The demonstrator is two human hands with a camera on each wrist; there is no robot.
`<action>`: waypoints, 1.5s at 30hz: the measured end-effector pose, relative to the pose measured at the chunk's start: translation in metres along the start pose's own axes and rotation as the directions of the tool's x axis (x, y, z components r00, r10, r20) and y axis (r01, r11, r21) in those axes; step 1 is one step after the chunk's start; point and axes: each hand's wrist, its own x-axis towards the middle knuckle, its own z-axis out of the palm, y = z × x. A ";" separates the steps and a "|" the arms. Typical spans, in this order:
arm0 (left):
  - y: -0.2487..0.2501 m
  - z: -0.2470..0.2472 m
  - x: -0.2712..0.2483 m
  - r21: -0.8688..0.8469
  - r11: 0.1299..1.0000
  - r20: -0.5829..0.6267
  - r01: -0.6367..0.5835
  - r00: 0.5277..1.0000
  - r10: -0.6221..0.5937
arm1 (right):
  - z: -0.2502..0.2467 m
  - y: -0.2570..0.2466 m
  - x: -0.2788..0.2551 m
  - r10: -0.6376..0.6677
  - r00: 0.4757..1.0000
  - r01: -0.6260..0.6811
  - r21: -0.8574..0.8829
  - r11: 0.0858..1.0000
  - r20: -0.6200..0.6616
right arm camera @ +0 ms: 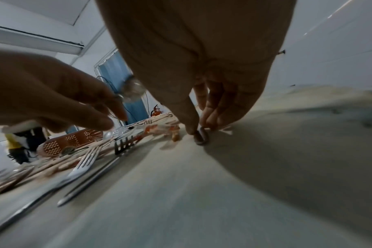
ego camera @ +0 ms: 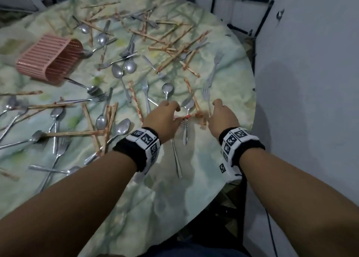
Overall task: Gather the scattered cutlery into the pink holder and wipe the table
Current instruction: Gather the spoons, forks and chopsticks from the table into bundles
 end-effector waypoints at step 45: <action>-0.006 -0.006 -0.050 -0.439 0.846 -0.093 0.303 0.921 -0.378 | 0.007 -0.055 0.018 -0.068 0.949 -0.098 0.494 0.864 0.308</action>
